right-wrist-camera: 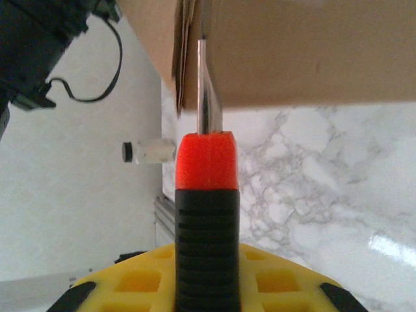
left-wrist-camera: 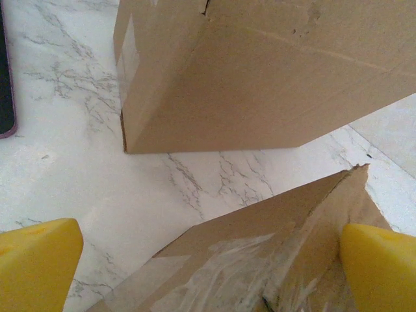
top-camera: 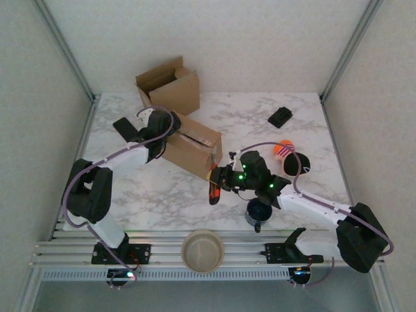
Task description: Unpack the express box
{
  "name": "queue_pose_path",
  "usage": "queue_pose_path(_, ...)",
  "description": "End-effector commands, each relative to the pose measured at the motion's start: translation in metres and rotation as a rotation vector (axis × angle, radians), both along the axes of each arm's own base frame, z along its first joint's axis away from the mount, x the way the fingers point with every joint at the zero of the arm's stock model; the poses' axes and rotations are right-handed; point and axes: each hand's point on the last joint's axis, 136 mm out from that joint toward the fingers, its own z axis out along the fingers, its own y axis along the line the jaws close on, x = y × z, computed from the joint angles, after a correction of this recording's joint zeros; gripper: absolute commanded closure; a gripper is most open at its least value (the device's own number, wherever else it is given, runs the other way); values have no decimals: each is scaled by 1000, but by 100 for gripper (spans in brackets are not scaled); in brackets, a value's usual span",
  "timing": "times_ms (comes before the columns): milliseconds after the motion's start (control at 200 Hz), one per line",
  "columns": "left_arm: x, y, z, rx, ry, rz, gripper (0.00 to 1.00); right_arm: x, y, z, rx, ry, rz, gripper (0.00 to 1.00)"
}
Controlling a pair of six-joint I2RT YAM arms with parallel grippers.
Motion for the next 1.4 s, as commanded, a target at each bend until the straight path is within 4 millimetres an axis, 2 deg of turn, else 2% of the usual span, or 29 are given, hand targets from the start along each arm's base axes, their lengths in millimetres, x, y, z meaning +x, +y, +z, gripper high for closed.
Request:
queue_pose_path(0,-56,16,-111,130,383,-4,0,-47,3,-17,-19,120,145,100)
queue_pose_path(240,-55,15,-111,128,380,-5,0,-57,-8,-17,-30,116,139,100)
queue_pose_path(355,-55,14,-110,128,379,-11,0,-51,-21,-19,-95,78,92,100)
queue_pose_path(491,-48,9,-97,127,345,-42,0,-26,-55,-9,-170,-10,-30,100)
queue_pose_path(521,-45,7,-91,128,329,-56,0,-13,-70,-6,-183,-31,-80,100)
queue_pose_path(636,-30,-5,-57,128,247,-121,0,22,-112,8,-211,-103,-195,100)
queue_pose_path(731,-16,-15,-20,132,170,-178,0,51,-129,10,-214,-141,-210,100)
queue_pose_path(821,-6,-22,17,143,96,-214,0,82,-134,-7,-204,-123,-189,100)
queue_pose_path(951,2,-27,67,159,-6,-247,0,125,-128,-34,-246,-178,-105,100)
queue_pose_path(1092,-3,-25,109,167,-98,-257,0,156,-130,-67,-341,-224,-82,100)
queue_pose_path(1222,-16,-19,129,172,-136,-250,0,169,-133,-95,-390,-192,-83,100)
queue_pose_path(1397,-36,-9,131,159,-118,-230,0,169,-145,-136,-473,-42,-129,100)
